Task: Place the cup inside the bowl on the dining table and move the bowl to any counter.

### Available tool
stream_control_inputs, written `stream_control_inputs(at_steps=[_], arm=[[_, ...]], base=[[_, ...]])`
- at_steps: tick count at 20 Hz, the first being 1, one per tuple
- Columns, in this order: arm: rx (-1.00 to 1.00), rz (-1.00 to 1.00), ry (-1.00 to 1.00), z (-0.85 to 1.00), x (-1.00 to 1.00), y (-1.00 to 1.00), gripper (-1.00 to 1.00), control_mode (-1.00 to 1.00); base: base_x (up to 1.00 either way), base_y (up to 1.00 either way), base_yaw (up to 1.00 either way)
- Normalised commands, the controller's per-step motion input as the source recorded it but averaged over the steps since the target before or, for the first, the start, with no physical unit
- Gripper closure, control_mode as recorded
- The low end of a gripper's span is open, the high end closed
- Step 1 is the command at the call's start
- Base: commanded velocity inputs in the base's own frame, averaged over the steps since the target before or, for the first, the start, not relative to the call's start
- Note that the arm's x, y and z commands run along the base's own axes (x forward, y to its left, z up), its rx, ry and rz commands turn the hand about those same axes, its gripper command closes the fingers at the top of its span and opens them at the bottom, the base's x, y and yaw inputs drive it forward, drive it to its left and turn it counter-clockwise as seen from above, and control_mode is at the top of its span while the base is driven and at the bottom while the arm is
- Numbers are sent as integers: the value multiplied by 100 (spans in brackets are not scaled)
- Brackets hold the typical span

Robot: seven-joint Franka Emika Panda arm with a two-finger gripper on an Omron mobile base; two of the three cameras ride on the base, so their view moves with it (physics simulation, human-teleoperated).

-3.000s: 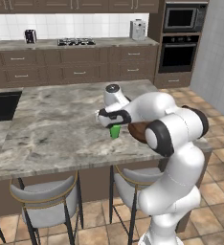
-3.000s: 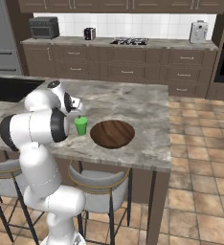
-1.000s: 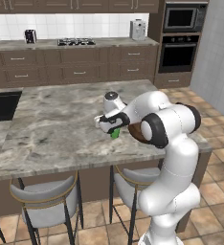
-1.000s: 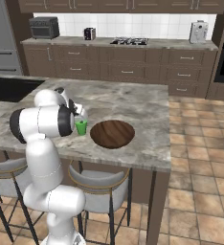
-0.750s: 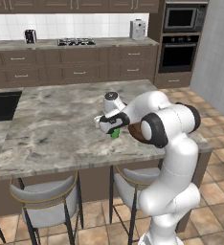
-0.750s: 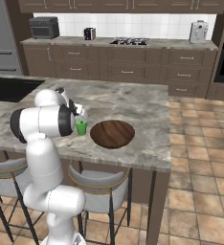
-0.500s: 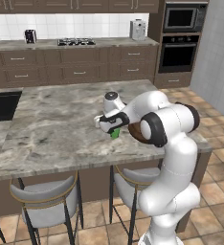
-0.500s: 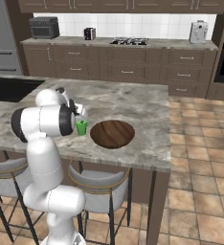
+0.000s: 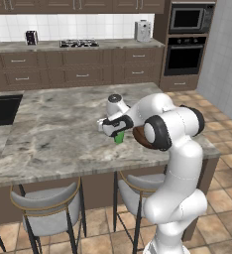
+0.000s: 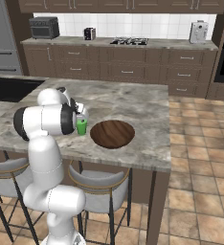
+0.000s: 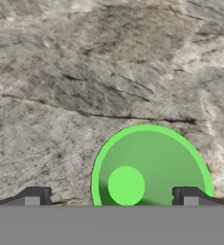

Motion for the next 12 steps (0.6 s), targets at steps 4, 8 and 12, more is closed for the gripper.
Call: stream_control_inputs(at_steps=[4,8,12], arm=[[0,0,0,-7,3,0,-100,-100],[0,0,0,-11,4,0,-100,-100],[0,0,0,-14,4,0,-100,-100]], base=[[0,0,0],[0,0,0],[0,0,0]])
